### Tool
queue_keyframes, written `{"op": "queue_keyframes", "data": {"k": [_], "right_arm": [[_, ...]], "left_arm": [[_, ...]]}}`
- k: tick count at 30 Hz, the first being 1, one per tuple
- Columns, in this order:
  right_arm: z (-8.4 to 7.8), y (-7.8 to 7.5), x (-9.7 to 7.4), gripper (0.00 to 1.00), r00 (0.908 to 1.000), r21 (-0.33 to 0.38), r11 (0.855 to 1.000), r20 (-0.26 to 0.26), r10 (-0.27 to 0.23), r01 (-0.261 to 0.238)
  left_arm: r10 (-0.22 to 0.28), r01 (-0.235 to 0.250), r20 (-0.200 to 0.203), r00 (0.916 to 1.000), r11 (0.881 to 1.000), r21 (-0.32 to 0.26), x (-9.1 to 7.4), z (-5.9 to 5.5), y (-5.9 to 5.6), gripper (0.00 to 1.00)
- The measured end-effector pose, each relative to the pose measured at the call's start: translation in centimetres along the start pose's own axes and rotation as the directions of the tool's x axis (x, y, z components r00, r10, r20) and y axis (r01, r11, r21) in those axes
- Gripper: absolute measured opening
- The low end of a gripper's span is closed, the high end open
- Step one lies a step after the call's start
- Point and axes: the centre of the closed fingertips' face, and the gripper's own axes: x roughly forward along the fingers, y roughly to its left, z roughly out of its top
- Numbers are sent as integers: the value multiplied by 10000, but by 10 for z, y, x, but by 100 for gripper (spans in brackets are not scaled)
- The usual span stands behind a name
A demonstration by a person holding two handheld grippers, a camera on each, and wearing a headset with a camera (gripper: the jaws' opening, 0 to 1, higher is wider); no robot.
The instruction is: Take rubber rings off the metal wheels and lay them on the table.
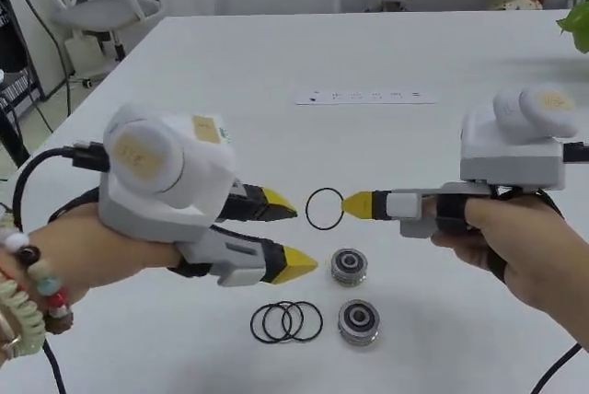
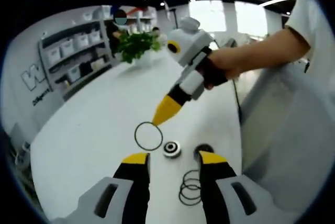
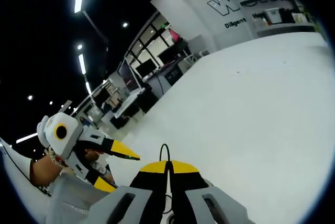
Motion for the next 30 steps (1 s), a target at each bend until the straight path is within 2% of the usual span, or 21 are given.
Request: {"op": "queue_keyframes", "data": {"k": [6,12,15,18,21,23,28,30], "right_arm": [[1,6,0,0,9998,-76,9998,70,176,-176],[-3,15,2,0,9990,-116,9989,-36,443,-444],[-11,21,6,0,9975,-161,9979,-319,625,-630],[-26,25,12,0,9924,-253,9965,-958,767,-795],[-49,28,18,0,9781,-93,9955,-1871,914,-948],[-64,28,20,0,9634,-261,9951,-2540,859,-956],[-87,24,25,0,9394,-629,9943,-3374,605,-866],[-91,21,27,0,9328,-711,9939,-3565,533,-839]], "left_arm": [[609,-602,332,9976,9979,-221,-34,-1,0,43],[1689,-1646,594,9838,9838,-710,-75,-11,8,49],[2009,-1937,639,9775,9756,-1033,-91,-20,7,51],[2376,-2280,583,9696,9641,-1359,-104,-31,8,52],[2596,-2480,525,9643,9545,-1655,-112,-42,6,53],[2735,-2604,482,9606,9474,-1861,-115,-48,5,53],[2823,-2667,416,9584,9380,-2214,-115,-59,-2,54],[2801,-2647,376,9592,9372,-2272,-113,-62,-5,54]]}}
